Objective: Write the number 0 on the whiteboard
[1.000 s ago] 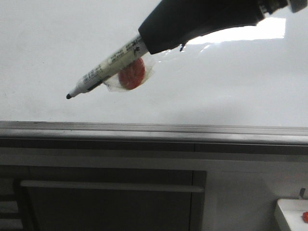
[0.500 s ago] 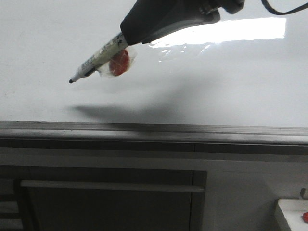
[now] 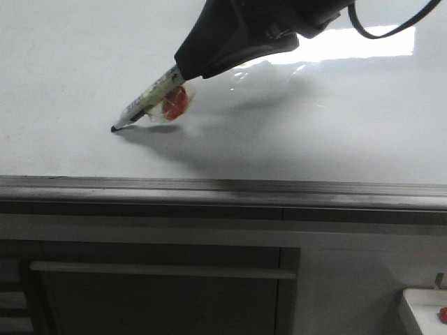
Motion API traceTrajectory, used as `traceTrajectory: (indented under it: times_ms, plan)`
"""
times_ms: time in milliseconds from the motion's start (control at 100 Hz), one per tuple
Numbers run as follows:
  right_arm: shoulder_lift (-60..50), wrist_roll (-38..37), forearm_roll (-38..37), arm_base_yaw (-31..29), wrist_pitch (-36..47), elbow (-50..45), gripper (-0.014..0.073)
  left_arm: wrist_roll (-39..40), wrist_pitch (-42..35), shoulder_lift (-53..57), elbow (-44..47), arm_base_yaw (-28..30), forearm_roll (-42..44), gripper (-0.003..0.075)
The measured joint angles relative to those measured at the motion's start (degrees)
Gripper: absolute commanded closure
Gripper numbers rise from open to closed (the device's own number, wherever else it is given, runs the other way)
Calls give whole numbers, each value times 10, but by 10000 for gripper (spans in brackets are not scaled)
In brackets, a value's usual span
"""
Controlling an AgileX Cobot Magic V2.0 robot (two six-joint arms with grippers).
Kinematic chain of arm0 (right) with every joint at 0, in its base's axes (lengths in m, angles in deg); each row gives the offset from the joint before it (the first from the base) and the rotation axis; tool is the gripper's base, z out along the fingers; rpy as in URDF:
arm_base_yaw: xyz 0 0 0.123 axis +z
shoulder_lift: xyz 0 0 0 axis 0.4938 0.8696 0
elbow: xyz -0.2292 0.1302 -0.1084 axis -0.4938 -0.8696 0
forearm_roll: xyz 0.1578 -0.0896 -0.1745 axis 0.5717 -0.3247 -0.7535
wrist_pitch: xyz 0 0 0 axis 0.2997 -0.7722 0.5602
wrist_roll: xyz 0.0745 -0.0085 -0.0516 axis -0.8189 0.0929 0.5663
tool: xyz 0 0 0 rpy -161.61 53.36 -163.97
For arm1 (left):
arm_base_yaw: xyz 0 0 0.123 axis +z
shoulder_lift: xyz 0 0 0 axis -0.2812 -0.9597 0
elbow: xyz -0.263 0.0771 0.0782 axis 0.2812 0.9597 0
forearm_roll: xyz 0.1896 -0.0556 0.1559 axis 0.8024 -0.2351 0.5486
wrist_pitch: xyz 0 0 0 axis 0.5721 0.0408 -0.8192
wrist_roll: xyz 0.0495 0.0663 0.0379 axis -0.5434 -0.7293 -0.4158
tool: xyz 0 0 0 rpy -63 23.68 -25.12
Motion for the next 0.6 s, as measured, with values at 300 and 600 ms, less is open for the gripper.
traceTrajectory:
  times_ms: [300, 600]
  plan:
    - [14, -1, -17, -13, -5, 62, 662, 0, 0, 0, 0, 0, -2, 741]
    - [-7, -9, -19, -49, -23, 61, 659, 0, 0, 0, 0, 0, -3, 741]
